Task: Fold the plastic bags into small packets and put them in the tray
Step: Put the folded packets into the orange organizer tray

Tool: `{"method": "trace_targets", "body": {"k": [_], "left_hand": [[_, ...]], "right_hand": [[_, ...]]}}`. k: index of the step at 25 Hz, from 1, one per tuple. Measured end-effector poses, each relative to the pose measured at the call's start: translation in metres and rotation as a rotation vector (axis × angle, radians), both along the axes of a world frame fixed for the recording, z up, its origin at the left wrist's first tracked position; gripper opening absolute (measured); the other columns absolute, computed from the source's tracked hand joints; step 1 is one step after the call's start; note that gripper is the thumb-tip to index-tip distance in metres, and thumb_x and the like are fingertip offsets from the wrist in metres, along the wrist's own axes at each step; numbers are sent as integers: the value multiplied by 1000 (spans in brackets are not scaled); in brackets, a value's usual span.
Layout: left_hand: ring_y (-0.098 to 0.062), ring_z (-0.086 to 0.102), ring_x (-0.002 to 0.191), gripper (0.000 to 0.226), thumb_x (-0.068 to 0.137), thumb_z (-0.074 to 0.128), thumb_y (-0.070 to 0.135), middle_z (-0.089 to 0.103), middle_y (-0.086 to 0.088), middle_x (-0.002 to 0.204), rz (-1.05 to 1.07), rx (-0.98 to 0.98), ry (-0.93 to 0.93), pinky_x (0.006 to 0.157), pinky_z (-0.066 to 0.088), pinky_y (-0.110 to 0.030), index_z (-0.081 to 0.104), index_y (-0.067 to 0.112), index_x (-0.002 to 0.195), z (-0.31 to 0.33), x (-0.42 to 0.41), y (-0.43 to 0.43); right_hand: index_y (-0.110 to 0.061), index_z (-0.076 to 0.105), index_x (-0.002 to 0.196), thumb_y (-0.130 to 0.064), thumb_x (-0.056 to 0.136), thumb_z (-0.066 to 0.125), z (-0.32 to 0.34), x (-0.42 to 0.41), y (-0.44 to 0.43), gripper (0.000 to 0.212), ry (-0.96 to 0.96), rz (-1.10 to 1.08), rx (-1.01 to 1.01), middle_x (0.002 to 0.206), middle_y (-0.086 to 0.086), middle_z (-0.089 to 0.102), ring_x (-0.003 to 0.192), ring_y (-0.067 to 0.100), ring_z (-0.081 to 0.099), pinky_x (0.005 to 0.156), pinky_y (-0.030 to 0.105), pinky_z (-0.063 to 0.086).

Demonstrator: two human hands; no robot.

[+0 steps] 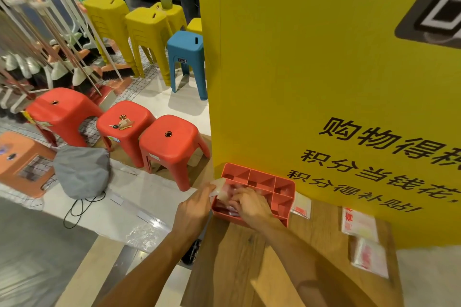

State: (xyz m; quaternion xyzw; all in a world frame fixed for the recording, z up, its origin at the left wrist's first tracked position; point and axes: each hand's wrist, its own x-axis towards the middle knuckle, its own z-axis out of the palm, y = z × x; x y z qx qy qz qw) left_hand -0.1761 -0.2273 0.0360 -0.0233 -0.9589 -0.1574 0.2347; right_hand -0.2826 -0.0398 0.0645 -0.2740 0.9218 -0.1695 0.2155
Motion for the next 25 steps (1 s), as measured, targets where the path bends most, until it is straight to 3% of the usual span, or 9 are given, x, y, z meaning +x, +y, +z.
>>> {"method": "trace_targets", "body": {"k": [2, 5, 7, 9, 11, 13, 17, 23, 25], "left_hand": [[-31, 71, 117, 42, 102, 61, 29, 69, -17, 133, -26, 48, 16, 86, 64, -40, 67, 2, 133, -6, 0, 5], [-30, 57, 137, 42, 102, 59, 26, 60, -16, 145, -29, 128, 30, 101, 58, -47, 65, 2, 136, -12, 0, 13], [-30, 52, 142, 41, 101, 63, 21, 57, -17, 148, -46, 152, 52, 106, 54, -48, 63, 1, 137, -15, -2, 19], [-31, 49, 144, 46, 98, 69, 16, 55, -18, 150, -78, 160, 80, 109, 51, -49, 60, -3, 139, -14, -3, 25], [-31, 48, 145, 50, 96, 73, 12, 54, -19, 151, -101, 160, 98, 110, 50, -49, 58, -5, 139, -11, -4, 27], [-32, 49, 144, 44, 97, 70, 9, 55, -20, 149, -140, 142, 132, 110, 50, -48, 61, -6, 137, -6, -9, 25], [-25, 49, 142, 33, 101, 61, 19, 53, -13, 151, -137, 313, 89, 117, 43, -30, 69, 6, 131, 12, -21, 25], [-7, 46, 142, 41, 96, 68, 18, 43, 5, 161, 64, 687, -115, 101, 45, -8, 67, 19, 136, 50, -11, 42], [-1, 50, 136, 27, 99, 67, 15, 52, 11, 151, 137, 866, -37, 101, 49, -13, 73, 18, 125, 67, -13, 47]], "right_hand": [[-24, 71, 99, -41, 108, 43, 8, 0, -1, 35, -116, -131, -81, 102, -4, 69, 98, 20, 65, 78, 33, 39], [-27, 73, 110, -73, 101, 23, 9, 1, 4, 69, -312, -374, -239, 93, -4, 74, 87, 18, 67, 77, 35, 44], [-28, 75, 103, -80, 96, 33, 8, -1, 4, 68, -410, -453, -374, 86, -2, 75, 79, 18, 68, 73, 34, 48], [-23, 75, 89, -62, 96, 60, 6, -6, 0, 42, -487, -535, -490, 80, -3, 73, 76, 18, 68, 75, 37, 53], [-16, 75, 100, -35, 93, 77, 7, -8, -3, 20, -590, -618, -576, 90, 0, 75, 83, 19, 71, 74, 33, 58], [-13, 71, 115, -27, 94, 76, 13, -5, -3, 26, -793, -669, -666, 102, 6, 78, 89, 22, 75, 72, 30, 59], [-6, 63, 132, -13, 97, 70, 29, -2, 1, 35, -1192, -760, -954, 121, 17, 74, 111, 30, 73, 94, 43, 60], [-4, 64, 129, -2, 94, 70, 40, -3, -5, 35, -1063, -777, -1089, 115, 17, 75, 105, 31, 74, 83, 39, 63], [-5, 65, 129, -3, 94, 71, 45, 1, -6, 36, -1032, -751, -1113, 118, 17, 74, 104, 29, 73, 78, 34, 62]]}}
